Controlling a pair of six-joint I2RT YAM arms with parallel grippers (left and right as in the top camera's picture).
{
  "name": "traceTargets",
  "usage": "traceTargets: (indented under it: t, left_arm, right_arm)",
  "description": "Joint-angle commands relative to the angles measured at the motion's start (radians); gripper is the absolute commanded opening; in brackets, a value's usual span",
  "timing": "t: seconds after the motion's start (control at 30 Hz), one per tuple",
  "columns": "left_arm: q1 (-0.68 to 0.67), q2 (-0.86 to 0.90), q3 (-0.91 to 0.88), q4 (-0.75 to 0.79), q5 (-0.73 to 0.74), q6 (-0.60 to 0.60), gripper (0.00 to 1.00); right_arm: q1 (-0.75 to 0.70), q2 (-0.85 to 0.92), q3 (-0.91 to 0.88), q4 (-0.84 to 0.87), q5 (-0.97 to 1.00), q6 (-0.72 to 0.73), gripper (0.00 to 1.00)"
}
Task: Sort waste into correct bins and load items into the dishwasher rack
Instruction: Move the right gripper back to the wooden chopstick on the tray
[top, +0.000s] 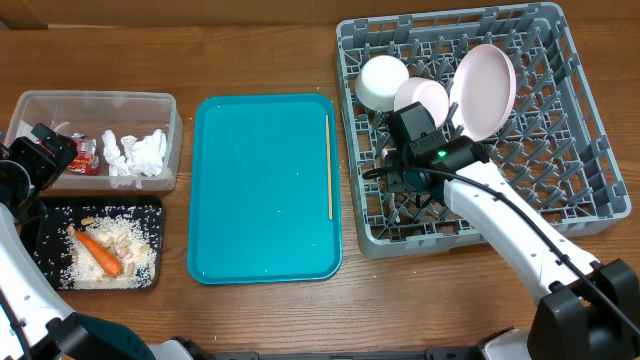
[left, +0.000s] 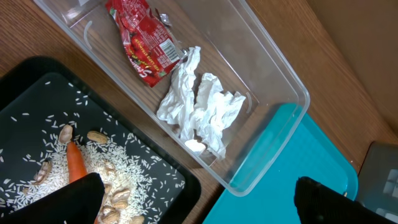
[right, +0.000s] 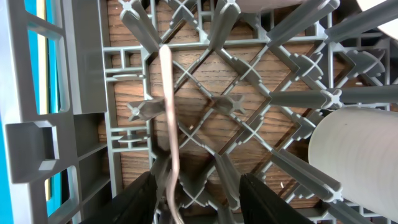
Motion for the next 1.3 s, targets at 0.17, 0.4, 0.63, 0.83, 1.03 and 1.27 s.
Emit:
traceTargets:
  t: [0.17,0.4,0.63,0.83,1.03,1.27]
  left_arm:
    - [0.0,0.001,0.023,0.001,-0.007,-0.006,1.0]
    - [0.0,0.001,0.023,0.001,-0.007,-0.005,1.0]
    - [0.0,0.001,0.023,0.001,-0.007,-0.005,1.0]
    - [0.0,0.001,0.023,0.001,-0.007,-0.005,1.0]
    - [0.0,0.001,0.023,0.001,-0.007,-0.005,1.0]
    - [0.0,0.001,0.023,0.001,-0.007,-0.005,1.0]
  right_arm:
    - [0.006,-0.038,0.183,-0.113,-0.1,-0.017,0.43]
    - [0.02,-0.047,0.278,-0.14,-0.403,0.036,0.43]
    - [0.134,-0.045,0.275,-0.079,-0.423,0.101,0.5]
    - [0.289,-0.045,0.275,0.002,-0.432,0.1,1.0]
    - [0.381,-0.042,0.275,0.05,-0.414,0.1,0.95]
    - [0.396,0.013,0.27,0.061,-0.237,0.136,0.66]
